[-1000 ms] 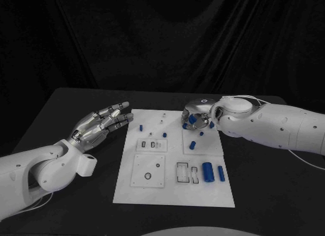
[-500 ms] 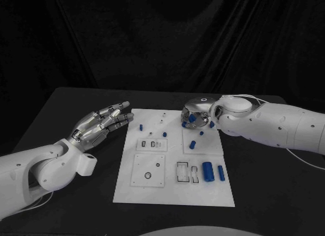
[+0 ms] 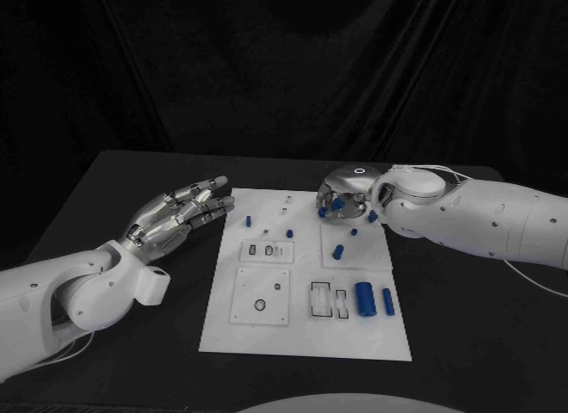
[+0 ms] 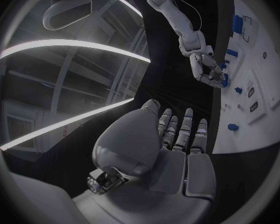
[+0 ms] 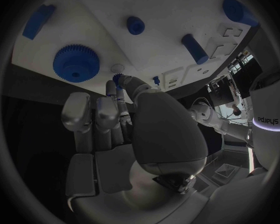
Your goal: Assemble the parts on the task board
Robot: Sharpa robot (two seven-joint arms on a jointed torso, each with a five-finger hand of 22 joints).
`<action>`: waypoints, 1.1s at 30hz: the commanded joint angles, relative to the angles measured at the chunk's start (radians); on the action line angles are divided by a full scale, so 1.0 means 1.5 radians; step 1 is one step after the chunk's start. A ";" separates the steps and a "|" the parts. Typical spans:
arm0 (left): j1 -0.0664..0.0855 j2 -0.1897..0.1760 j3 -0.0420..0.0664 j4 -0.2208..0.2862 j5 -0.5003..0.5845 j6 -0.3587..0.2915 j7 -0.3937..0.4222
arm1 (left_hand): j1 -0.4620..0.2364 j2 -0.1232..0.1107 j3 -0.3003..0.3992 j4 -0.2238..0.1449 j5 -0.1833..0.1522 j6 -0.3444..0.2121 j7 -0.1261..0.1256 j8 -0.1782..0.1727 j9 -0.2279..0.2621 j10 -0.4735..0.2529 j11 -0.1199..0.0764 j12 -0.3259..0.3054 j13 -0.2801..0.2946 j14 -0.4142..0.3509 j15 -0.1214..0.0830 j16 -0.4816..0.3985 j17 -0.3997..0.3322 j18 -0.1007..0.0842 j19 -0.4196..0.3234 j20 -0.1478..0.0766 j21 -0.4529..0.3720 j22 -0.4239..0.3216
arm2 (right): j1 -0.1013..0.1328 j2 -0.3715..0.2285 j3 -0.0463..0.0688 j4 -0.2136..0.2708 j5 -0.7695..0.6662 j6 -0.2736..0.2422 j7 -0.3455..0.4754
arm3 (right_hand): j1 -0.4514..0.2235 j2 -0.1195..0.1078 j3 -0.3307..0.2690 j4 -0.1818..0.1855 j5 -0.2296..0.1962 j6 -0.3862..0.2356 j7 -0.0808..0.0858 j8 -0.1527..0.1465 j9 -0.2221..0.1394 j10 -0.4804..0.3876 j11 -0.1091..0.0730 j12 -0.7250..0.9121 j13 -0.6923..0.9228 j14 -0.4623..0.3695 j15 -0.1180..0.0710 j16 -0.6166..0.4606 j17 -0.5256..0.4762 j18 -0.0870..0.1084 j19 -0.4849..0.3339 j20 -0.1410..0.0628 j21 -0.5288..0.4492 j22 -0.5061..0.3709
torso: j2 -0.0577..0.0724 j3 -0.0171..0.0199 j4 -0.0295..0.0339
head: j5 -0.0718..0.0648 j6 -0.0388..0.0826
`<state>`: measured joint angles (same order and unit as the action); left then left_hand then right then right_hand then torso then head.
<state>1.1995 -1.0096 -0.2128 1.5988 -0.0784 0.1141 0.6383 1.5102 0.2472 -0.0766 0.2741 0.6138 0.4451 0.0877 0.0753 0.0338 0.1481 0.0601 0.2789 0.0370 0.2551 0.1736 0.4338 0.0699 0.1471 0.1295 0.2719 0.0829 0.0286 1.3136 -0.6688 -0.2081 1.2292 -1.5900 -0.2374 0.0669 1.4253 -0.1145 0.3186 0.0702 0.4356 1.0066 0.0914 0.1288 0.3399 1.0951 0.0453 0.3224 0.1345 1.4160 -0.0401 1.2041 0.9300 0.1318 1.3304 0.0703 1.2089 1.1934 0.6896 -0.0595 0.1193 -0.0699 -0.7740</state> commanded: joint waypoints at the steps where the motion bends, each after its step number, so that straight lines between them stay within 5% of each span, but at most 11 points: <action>1: 0.001 0.000 0.000 0.002 0.000 0.006 0.003 | 0.012 0.002 0.035 -0.008 0.013 0.012 0.002 0.006 0.013 -0.001 0.010 0.011 0.007 -0.006 0.002 0.014 -0.005 0.018 0.001 0.004 -0.005 0.002 | 0.007 0.000 0.000 0.005 -0.001 -0.029 0.000 | 0.014 0.010 0.010 -0.001 -0.006 0.057 0.001 0.046 0.042 0.011 -0.001 -0.004 -0.009 0.005 0.002 -0.006 0.004 -0.022 0.010 0.000 0.015 0.016 | 0.000 0.0002 -0.0001 | 0.001 0.000; 10: 0.001 0.002 0.000 0.001 0.000 0.005 0.002 | 0.012 0.002 0.035 -0.008 0.013 0.012 0.002 0.006 0.013 -0.001 0.010 0.011 0.007 -0.006 0.002 0.014 -0.005 0.018 0.001 0.004 -0.005 0.002 | 0.021 0.023 0.000 -0.004 -0.001 -0.027 -0.004 | 0.013 0.009 0.007 0.000 -0.007 0.061 0.002 0.050 0.048 0.024 -0.002 -0.009 -0.012 0.008 0.004 -0.003 0.009 -0.023 0.014 0.002 0.019 0.022 | 0.000 -0.0001 -0.0003 | 0.001 0.001; 33: 0.001 -0.006 0.001 0.005 0.000 -0.003 0.003 | 0.013 -0.001 0.039 -0.010 0.017 0.018 0.004 0.008 0.013 0.002 0.011 0.015 0.007 -0.004 0.002 0.017 -0.004 0.018 0.003 0.004 -0.004 0.003 | 0.025 0.135 0.001 -0.121 -0.001 -0.010 -0.006 | 0.012 0.007 0.007 0.001 -0.008 0.056 0.001 0.048 0.051 0.024 0.000 -0.023 -0.019 0.009 0.005 -0.003 0.010 -0.023 0.014 0.003 0.019 0.024 | 0.003 -0.0008 0.0058 | 0.002 0.004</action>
<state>1.1995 -1.0194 -0.2129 1.6045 -0.0786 0.1113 0.6309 1.5103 0.2471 -0.0558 0.2539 0.6254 0.4596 0.0946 0.0754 0.0343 0.1521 0.0637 0.2798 0.0371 0.2552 0.1737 0.4453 0.0699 0.1471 0.1295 0.2720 0.0829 0.0286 1.3490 -0.4663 -0.2077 1.0519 -1.5897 -0.2470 0.0663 1.4253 -0.1146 0.3185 0.0703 0.4241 1.0120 0.0934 0.1289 0.3411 1.1223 0.0465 0.3013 0.1161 1.4215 -0.0347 1.2042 0.9312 0.1318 1.3370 0.0767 1.2090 1.2078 0.6932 -0.0604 0.1253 -0.0681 -0.7682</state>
